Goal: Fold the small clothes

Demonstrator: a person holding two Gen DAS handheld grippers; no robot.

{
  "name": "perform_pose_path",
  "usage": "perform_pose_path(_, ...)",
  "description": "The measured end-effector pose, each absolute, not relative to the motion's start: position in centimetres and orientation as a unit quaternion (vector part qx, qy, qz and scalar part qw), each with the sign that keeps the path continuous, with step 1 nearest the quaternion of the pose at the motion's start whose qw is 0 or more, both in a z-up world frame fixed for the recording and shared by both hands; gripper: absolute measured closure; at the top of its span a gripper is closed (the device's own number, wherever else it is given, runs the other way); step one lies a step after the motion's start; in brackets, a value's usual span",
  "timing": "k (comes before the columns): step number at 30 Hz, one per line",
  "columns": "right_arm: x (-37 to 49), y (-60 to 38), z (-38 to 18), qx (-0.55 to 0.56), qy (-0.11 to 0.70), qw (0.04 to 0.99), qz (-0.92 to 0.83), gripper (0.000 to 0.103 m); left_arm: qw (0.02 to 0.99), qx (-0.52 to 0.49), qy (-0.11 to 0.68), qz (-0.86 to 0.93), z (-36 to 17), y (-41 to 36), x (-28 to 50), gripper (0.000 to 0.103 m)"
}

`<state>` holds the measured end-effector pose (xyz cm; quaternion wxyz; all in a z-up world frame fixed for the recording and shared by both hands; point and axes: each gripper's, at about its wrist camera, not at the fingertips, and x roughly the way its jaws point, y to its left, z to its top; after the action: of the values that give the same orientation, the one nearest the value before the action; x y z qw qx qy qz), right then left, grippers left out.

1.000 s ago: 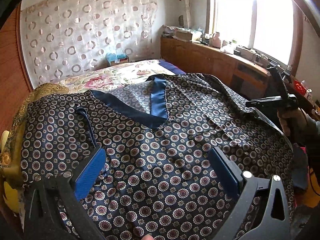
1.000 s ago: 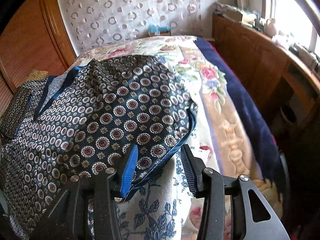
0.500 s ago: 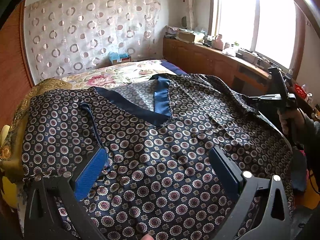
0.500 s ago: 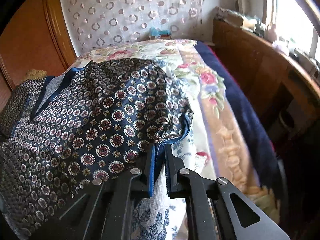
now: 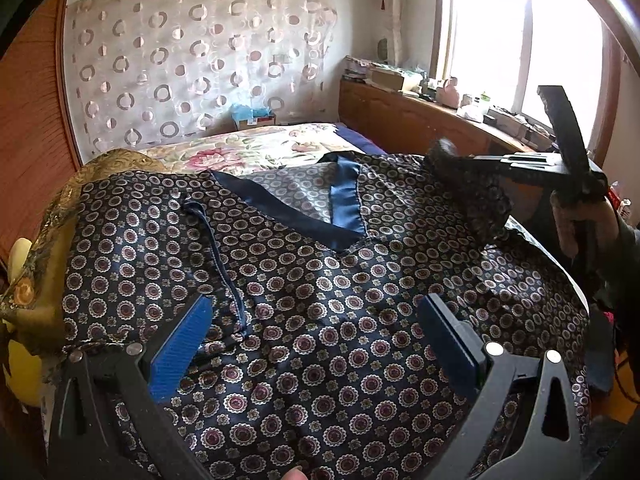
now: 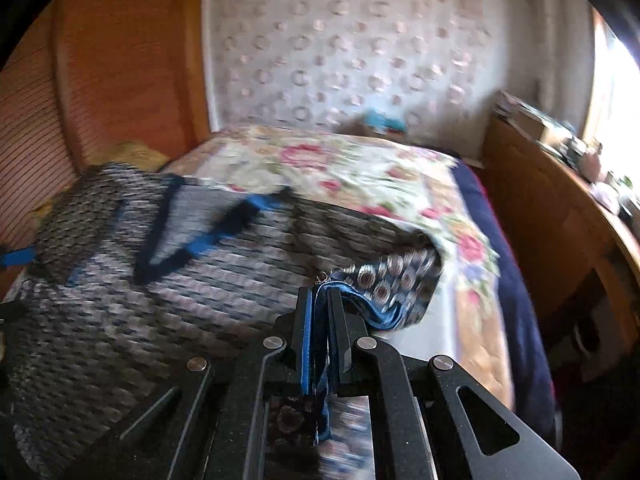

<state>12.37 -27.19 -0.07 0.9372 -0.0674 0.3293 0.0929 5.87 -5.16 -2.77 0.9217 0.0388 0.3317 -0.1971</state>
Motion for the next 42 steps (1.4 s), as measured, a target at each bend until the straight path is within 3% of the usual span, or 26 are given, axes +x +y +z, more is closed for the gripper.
perform_pose_path(4,12.6,-24.0,-1.1,-0.072,0.33,0.932,0.133,0.096,0.923,0.038,0.33,-0.193,-2.7,-4.7,5.8,0.0)
perform_pose_path(5,12.5,-23.5,-1.4,-0.075,0.331,0.931,0.135,0.092,0.924,0.037,0.33,-0.192,-2.7,-4.5,5.8,0.0)
perform_pose_path(8,12.6,-23.6,-1.8,-0.075,0.34,0.928,0.132,0.065,0.925,0.033,0.329,-0.189,-2.7,-4.2,5.9,0.0)
perform_pose_path(9,12.7,-24.0,-1.9,-0.071,0.34,0.929,0.128,0.064,0.925,0.032,0.329,-0.188,-2.7,-4.1,6.0,0.0)
perform_pose_path(25,16.1,-28.8,-5.1,-0.052,0.42,0.905,0.045,0.06,0.934,0.025,0.326,-0.143,-2.5,-0.5,7.2,0.0)
perform_pose_path(28,16.8,-29.1,-6.0,-0.052,0.429,0.901,0.043,0.062,0.936,0.02,0.325,-0.134,-2.4,0.5,7.4,0.0)
perform_pose_path(30,17.1,-29.0,-6.2,-0.054,0.43,0.9,0.048,0.088,0.937,0.018,0.325,-0.13,-2.4,0.9,7.5,0.0)
perform_pose_path(32,17.2,-29.0,-6.2,-0.066,0.426,0.901,0.041,0.097,0.937,0.017,0.325,-0.127,-2.4,1.2,7.6,0.0)
perform_pose_path(42,16.7,-32.2,-4.6,-0.041,0.402,0.915,-0.001,0.097,0.938,0.015,0.328,-0.114,-2.7,2.6,8.6,0.0)
